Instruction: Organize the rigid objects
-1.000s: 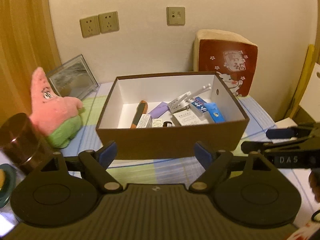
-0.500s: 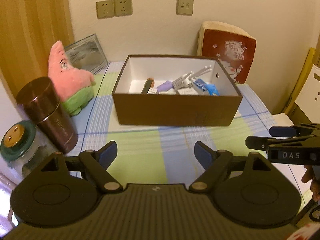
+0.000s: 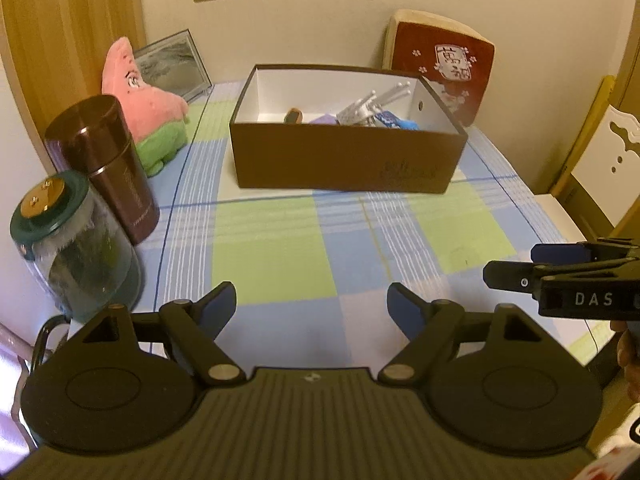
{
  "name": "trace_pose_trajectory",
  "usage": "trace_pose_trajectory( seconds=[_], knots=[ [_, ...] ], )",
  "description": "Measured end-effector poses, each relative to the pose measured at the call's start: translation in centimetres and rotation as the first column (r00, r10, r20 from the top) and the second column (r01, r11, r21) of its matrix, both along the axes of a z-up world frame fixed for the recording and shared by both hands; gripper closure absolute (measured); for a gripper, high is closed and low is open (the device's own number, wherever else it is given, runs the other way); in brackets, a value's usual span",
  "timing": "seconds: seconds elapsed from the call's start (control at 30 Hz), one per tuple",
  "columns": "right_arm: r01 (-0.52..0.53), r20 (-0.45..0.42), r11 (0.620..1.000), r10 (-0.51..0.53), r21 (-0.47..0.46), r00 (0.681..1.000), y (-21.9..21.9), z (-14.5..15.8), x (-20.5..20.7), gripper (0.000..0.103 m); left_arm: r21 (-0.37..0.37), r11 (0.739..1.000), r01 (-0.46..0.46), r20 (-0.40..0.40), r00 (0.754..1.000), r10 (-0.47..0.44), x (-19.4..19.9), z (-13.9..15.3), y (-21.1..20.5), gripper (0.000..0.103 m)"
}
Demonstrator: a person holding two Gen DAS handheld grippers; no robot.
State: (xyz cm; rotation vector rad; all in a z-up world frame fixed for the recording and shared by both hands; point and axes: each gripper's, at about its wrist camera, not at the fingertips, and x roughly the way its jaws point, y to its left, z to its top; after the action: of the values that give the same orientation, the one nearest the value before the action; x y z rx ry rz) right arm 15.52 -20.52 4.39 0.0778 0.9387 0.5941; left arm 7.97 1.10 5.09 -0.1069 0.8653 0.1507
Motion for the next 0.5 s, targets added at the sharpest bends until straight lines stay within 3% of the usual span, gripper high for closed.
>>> trace_pose_trajectory(
  seconds=[0.5],
  knots=[
    [0.001,-0.037,1.000,-0.002,-0.013,0.999,0.9,-0.3,-4.0,0.033,-0.015,1.000,0.010,-0.032,0.999,-0.011,-3.2,-1.0,0.5,0.023]
  ],
)
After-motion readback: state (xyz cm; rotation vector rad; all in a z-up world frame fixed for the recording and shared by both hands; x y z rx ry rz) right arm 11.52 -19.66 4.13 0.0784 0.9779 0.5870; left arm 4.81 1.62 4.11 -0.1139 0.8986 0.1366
